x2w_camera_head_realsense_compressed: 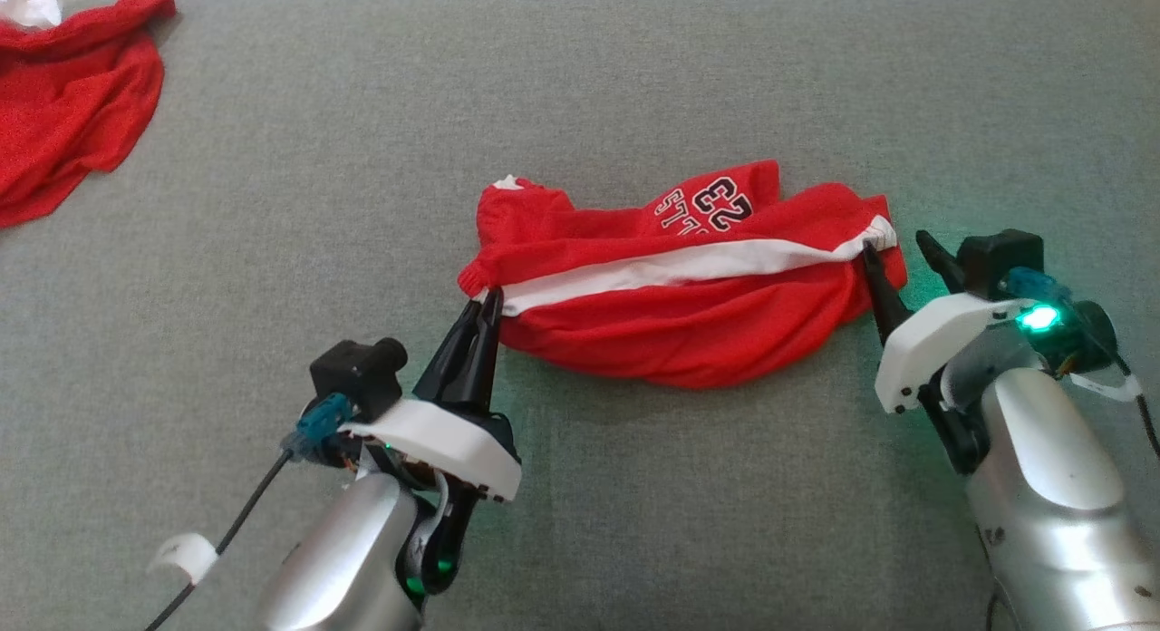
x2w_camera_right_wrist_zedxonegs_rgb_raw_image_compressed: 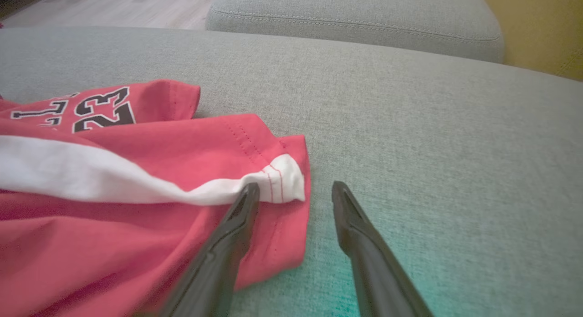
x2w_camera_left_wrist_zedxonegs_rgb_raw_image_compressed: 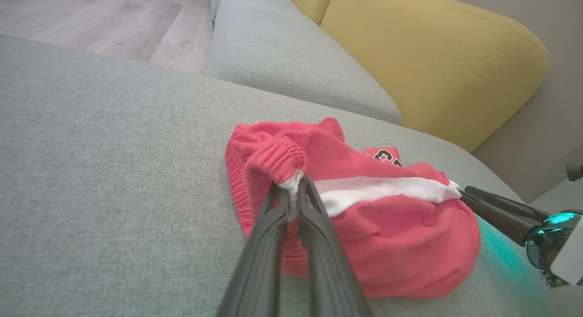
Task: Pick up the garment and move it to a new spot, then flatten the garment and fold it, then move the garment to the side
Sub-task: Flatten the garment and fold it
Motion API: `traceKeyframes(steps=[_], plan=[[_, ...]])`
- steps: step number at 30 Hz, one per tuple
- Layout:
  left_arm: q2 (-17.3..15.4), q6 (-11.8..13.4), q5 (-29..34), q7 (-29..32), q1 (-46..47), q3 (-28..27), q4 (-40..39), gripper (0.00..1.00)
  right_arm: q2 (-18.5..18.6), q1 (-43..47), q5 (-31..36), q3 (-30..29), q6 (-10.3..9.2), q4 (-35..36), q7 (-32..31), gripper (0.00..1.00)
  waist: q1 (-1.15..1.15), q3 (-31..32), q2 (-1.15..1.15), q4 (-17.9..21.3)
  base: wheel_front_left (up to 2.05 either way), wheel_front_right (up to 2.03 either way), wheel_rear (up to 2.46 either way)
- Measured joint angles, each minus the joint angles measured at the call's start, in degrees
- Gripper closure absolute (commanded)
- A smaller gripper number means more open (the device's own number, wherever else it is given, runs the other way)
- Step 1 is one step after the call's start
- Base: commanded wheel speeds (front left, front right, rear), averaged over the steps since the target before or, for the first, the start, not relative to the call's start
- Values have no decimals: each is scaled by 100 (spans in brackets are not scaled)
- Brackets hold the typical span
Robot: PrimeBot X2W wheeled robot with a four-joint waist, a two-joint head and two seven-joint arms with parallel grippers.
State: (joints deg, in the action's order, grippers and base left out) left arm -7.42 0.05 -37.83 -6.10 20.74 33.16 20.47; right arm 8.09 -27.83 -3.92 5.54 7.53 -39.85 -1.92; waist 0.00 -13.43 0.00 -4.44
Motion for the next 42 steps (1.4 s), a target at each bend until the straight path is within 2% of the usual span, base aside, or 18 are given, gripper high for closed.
traceKeyframes(steps=[7,12,14,15,19,24,25,26,31,34,35,37,39,42], plan=[[-51,51,0,4,0,2,-44,100,-7,-251,38,313,0,-425,209,19,0,-46,0,-27,0,0,0],[-65,55,-1,5,0,4,-82,100,0,-522,40,658,0,-628,297,23,0,-83,0,-22,0,0,0],[-66,56,-20,5,0,7,-88,100,-1,-604,35,713,0,-702,342,36,0,-90,0,-21,0,0,0],[-67,58,-41,7,0,8,-88,100,0,-627,23,732,0,-731,344,50,0,-93,0,-21,0,0,0],[-70,98,-49,7,0,11,-88,100,0,-700,-10,834,0,-856,401,59,0,-106,0,-21,0,0,0],[-75,98,-49,5,1,15,-88,100,0,-782,-122,898,0,-1000,401,50,0,-133,0,-17,0,0,0],[-76,99,-49,5,1,19,-88,100,1,-826,-146,897,0,-1034,401,38,0,-139,0,-17,0,0,0],[-77,99,-49,5,1,21,-88,100,2,-870,-162,897,0,-1058,401,33,0,-145,0,-17,0,0,0],[-78,99,-49,5,2,35,-88,100,4,-1073,-165,897,0,-1207,394,29,0,-161,0,-25,0,0,0],[-78,99,-49,5,2,49,-87,100,7,-1172,-170,910,0,-1321,392,36,0,-174,0,-40,0,0,0],[-78,99,-49,5,3,54,-86,100,7,-1194,-193,922,0,-1361,390,46,0,-178,0,-44,0,0,0],[-78,99,-49,5,3,64,-82,100,7,-1239,-223,953,0,-1448,389,57,0,-184,0,-53,0,0,0],[-77,98,-51,5,4,75,-80,100,7,-1298,-256,1013,0,-1511,385,62,0,-189,0,-62,0,0,0],[-77,98,-51,5,4,88,-70,100,5,-1390,-321,1089,0,-1617,367,64,0,-197,0,-75,0,0,0]])
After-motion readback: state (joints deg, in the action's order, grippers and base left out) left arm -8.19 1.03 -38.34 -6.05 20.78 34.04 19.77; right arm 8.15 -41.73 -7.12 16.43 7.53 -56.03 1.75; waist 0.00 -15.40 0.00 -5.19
